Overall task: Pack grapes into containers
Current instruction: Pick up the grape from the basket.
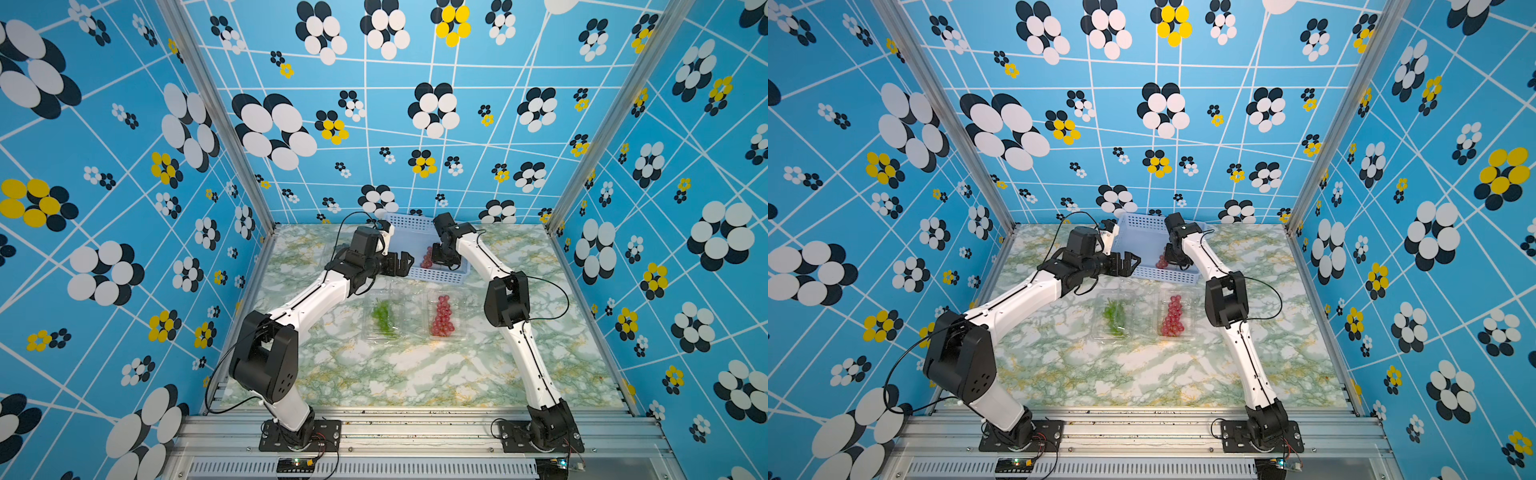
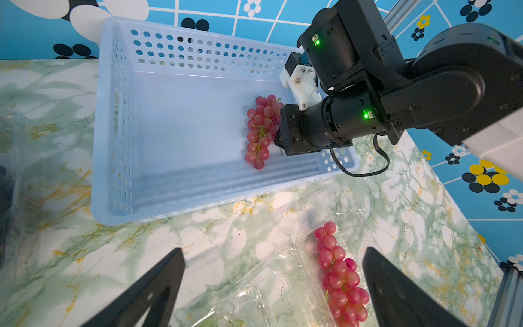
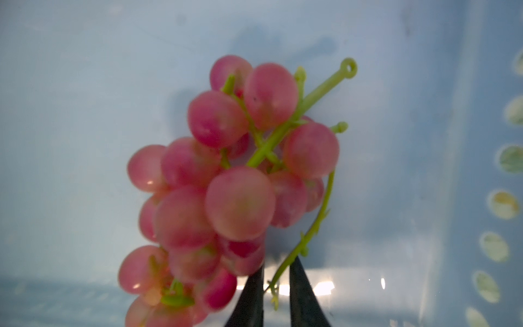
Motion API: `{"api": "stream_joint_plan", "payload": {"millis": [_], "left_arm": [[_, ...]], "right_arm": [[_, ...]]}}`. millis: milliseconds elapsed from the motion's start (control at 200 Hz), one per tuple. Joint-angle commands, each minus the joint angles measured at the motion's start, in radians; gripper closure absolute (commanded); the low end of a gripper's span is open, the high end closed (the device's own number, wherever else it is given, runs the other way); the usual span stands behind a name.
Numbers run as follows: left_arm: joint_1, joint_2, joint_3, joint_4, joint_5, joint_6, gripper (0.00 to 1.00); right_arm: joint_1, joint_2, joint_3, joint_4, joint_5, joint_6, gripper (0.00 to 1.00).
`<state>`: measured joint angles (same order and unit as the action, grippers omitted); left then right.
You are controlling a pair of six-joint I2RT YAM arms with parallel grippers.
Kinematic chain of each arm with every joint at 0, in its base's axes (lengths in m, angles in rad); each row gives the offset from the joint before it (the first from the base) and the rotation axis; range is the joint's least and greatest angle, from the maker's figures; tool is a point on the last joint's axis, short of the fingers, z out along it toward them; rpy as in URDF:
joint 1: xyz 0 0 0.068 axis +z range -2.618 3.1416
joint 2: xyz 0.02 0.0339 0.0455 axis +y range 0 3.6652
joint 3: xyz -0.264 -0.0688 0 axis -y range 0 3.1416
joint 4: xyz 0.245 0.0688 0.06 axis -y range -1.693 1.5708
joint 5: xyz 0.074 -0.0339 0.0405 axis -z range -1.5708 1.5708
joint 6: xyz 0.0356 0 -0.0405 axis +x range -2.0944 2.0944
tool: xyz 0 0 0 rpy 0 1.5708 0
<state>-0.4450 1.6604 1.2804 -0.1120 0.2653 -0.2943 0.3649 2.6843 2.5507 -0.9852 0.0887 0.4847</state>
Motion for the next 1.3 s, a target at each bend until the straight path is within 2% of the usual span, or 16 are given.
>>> {"api": "stream_joint_plan", "payload": {"millis": [0, 85, 255, 620, 1105, 1300], "left_arm": [[0.006, 0.013, 0.024, -0.005, 0.005, 0.007, 0.00], [0.006, 0.013, 0.023, -0.005, 0.006, 0.009, 0.00], [0.007, 0.015, 0.022, -0.003, 0.006, 0.008, 0.00], [0.007, -0.003, 0.019, -0.003, 0.005, 0.005, 0.00], [0.003, -0.034, 0.011, 0.000, 0.008, -0.009, 0.00], [-0.001, -0.055, 0.002, -0.002, 0.008, -0.051, 0.01]], "right_arm": [[-0.002, 0.058, 0.007, -0.006, 0.017, 0.023, 0.90], [-0.001, 0.057, 0.008, -0.002, 0.018, 0.019, 1.00], [-0.003, 0.039, 0.009, 0.002, 0.003, 0.014, 1.00], [-0.008, -0.135, 0.012, 0.002, 0.008, -0.006, 1.00], [-0.006, -0.198, 0.055, -0.058, 0.013, -0.017, 1.00], [-0.001, -0.248, 0.055, -0.075, 0.021, -0.026, 1.00]]}}
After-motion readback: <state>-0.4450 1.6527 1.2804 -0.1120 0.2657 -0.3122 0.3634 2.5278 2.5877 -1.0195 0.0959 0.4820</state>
